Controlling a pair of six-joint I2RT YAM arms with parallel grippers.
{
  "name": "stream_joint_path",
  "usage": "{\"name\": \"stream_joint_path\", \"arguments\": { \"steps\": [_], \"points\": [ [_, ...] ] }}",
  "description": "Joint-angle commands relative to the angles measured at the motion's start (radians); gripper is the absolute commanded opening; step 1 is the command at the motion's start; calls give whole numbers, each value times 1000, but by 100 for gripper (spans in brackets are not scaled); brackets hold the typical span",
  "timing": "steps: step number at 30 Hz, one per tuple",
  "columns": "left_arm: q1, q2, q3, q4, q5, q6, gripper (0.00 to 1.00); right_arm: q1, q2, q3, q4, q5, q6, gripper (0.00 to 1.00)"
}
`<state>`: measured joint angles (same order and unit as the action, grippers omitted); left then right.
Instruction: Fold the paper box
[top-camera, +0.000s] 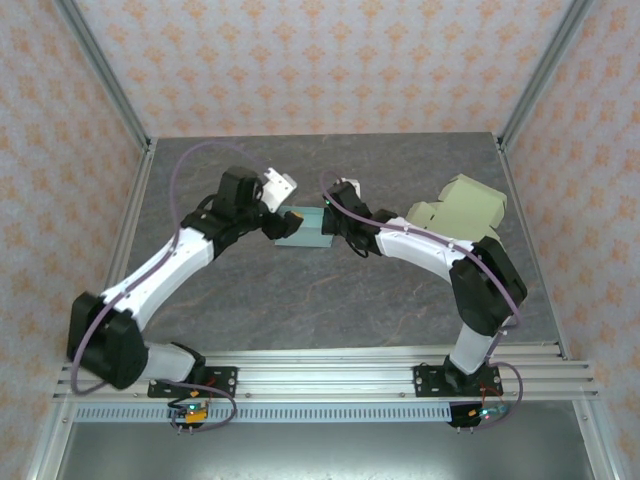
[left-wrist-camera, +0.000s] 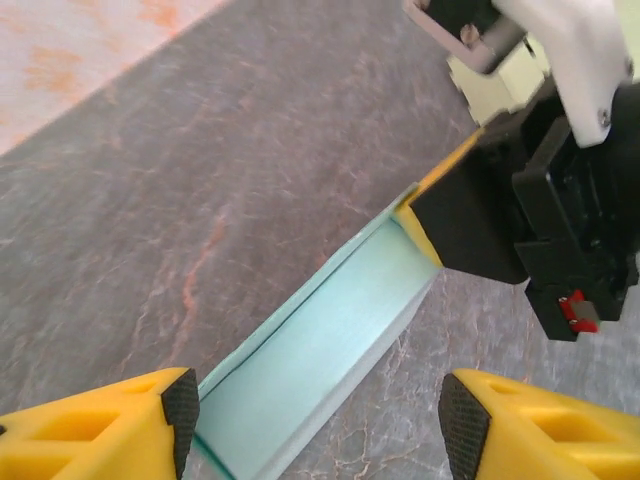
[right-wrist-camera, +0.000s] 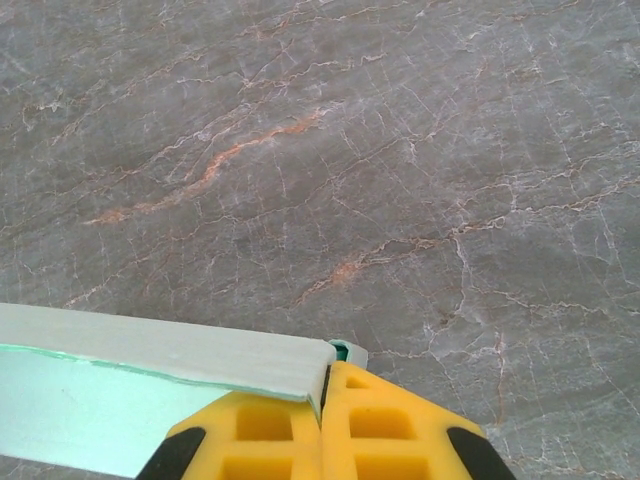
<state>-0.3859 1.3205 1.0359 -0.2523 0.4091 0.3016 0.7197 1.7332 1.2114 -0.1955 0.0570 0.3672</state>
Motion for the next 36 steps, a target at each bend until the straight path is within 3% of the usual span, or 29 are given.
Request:
{"name": "stream_joint_path", "arguments": {
  "steps": [1,4,6,10,15,19,27,31,36],
  "points": [
    [6,-93,-121,108,-153,-188,68,7,27,-30,-70,7,16,1],
    [12,-137,-191,120,-285,-239,68,8,35,-23,-79,6,15,1],
    [42,-120,-200,106,-314,-296,66,10,41,-14,-86,6,12,1],
    [77,-68,-193,128,-223,-344,52,19,56,10,-109,16,6,1],
    [78,3,-152,137,-145,-332,43,26,71,27,-120,19,6,1],
    [79,50,-124,144,-135,-327,34,27,72,30,-122,21,12,1],
    [95,138,-53,128,-113,-319,26,29,72,34,-125,19,9,1],
    [99,174,-15,101,-65,-304,4,32,71,36,-131,20,9,1],
    [99,175,-19,96,-34,-334,3,34,75,39,-135,25,13,1]
  ]
}}
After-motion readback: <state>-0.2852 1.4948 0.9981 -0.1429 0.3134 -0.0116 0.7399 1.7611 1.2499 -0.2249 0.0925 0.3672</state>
